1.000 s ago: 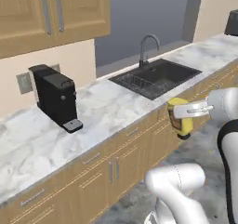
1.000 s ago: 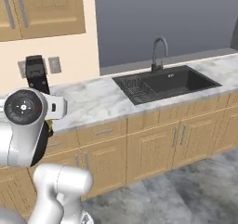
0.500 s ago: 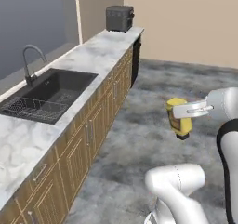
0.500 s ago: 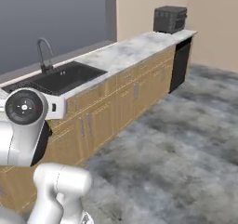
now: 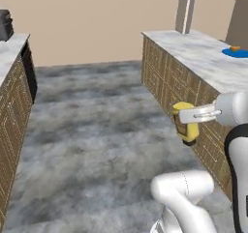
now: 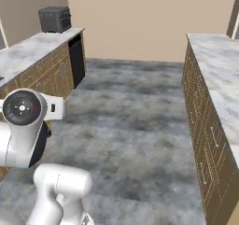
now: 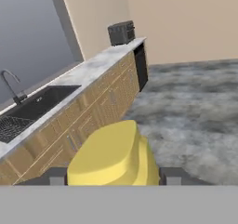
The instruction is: Move the hot dog bun to the plate on the dining table and place the condiment next to that plate. Then navigate to the fridge and take the sausage and place it on the plate as well.
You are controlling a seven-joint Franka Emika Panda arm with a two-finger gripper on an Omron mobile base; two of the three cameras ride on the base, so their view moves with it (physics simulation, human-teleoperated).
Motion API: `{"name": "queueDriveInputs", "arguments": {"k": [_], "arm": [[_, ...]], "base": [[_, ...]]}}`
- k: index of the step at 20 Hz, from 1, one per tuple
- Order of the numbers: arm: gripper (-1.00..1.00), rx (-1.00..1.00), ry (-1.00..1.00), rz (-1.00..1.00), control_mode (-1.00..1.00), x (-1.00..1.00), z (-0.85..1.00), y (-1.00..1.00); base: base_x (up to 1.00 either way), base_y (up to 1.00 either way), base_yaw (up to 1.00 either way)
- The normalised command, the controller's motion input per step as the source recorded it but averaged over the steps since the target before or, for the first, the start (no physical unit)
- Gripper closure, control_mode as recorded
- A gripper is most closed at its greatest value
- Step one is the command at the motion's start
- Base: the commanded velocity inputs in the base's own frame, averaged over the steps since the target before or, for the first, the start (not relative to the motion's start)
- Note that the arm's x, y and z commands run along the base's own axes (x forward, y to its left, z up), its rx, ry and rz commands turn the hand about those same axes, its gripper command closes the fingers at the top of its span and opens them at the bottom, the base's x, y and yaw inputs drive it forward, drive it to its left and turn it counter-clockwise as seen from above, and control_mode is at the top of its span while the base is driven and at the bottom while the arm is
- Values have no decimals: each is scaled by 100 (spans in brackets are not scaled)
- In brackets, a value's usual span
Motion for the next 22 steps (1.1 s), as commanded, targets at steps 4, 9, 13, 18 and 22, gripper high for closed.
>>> {"name": "queueDriveInputs", "arguments": {"k": [4,9,13,18,22], "arm": [[100,0,0,0,100,0,0,0],[100,0,0,0,100,0,0,0],[100,0,0,0,100,0,0,0],[100,0,0,0,100,0,0,0],[100,0,0,0,100,0,0,0]], "base": [[10,-100,-71],[11,-100,-68],[15,-100,-64],[16,-100,-62],[32,-100,-57]]}}
